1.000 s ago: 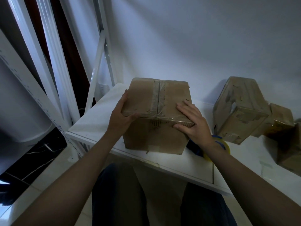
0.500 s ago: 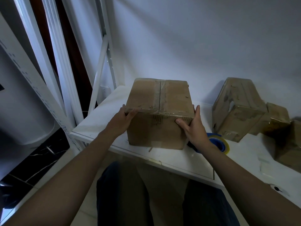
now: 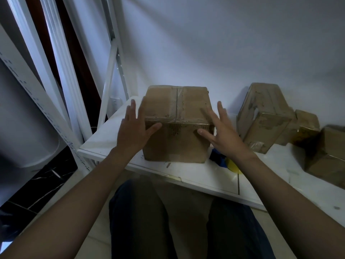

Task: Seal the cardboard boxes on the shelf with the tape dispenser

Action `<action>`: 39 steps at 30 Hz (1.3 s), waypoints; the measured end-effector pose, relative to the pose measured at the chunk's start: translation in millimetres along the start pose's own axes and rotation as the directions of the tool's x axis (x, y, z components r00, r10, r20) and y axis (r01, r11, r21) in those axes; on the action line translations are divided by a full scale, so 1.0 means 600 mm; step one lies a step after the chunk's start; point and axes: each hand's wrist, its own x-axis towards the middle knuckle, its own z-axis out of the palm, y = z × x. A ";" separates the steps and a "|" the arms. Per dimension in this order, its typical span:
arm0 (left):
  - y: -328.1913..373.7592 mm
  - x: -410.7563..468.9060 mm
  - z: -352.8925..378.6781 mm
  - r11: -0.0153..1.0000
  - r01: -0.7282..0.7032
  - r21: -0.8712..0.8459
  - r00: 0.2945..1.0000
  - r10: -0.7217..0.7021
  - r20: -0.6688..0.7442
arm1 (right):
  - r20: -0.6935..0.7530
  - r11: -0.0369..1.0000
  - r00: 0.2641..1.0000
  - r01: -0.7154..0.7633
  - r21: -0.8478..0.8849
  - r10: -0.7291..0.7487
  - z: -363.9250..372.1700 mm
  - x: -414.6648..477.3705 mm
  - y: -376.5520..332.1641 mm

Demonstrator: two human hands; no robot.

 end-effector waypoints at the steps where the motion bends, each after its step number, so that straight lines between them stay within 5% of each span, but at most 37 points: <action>1: 0.009 0.005 0.003 1.000 -0.019 0.006 0.999 0.018 0.037 | 0.023 1.000 1.000 0.020 -0.020 -0.019 0.003 0.003 -0.006; 23: 0.110 0.239 0.162 0.984 -0.177 -0.004 0.933 0.169 0.318 | -0.057 0.842 0.962 -0.260 -0.473 0.265 -0.045 0.145 0.088; 39: 0.163 0.313 0.222 0.978 -0.194 0.077 0.929 0.157 0.335 | -0.101 0.786 0.927 -0.360 -0.502 0.360 -0.062 0.212 0.155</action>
